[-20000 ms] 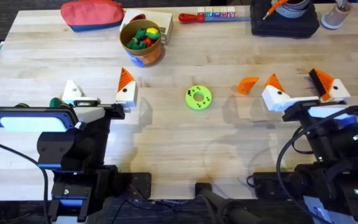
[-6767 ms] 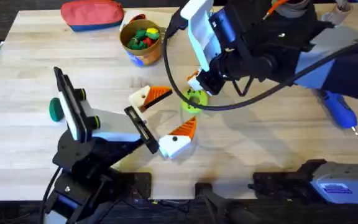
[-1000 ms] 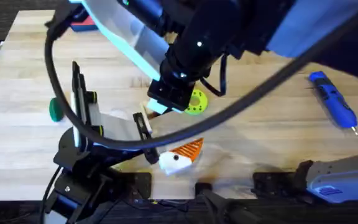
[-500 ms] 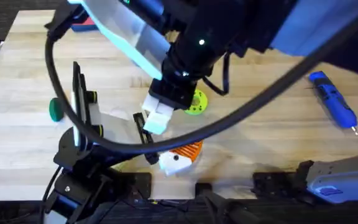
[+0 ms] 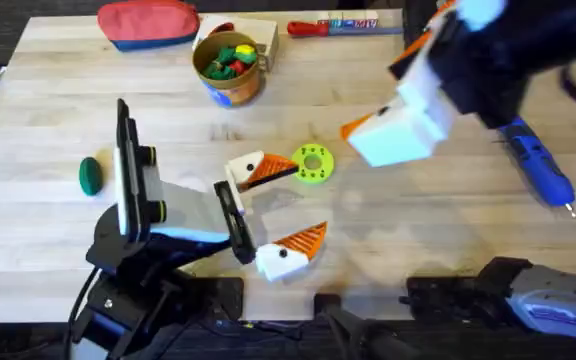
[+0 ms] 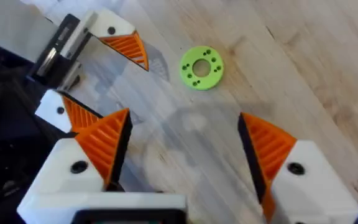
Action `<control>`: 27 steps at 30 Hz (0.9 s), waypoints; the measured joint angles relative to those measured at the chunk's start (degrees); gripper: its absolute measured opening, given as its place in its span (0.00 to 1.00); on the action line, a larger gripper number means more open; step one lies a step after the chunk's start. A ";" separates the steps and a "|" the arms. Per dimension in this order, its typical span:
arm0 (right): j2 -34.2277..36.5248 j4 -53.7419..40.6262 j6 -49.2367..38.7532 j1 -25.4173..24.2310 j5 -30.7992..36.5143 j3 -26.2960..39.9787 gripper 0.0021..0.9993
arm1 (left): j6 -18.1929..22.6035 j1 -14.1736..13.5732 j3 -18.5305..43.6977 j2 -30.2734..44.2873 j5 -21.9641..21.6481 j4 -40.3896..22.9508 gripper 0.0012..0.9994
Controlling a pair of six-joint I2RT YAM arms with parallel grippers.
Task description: Pick up the gripper from the table and insert it into the empty holder that is missing its gripper. Then pick up a screw, insert it into the mounting hole, and use the screwdriver to tighten it. Finally, clean up the table by picking up the vegetable and placing it into the bucket.
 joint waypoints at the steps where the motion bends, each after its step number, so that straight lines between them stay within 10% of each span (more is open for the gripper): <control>1: -1.04 -0.33 0.00 -1.01 -0.40 -0.33 0.99 | 0.00 0.00 -0.01 0.00 0.00 0.00 0.99; 9: -15.07 3.34 2.82 -7.45 -3.64 -15.14 0.99 | 0.07 0.00 -0.01 0.00 0.02 0.00 0.65; 14: -26.41 5.46 4.82 -8.35 -5.84 -25.12 0.99 | 0.24 0.00 0.01 0.00 0.02 0.01 0.04; 27: -30.57 5.31 11.29 -10.79 -1.67 -33.51 0.99 | 0.20 0.00 -0.01 0.00 0.03 0.00 0.01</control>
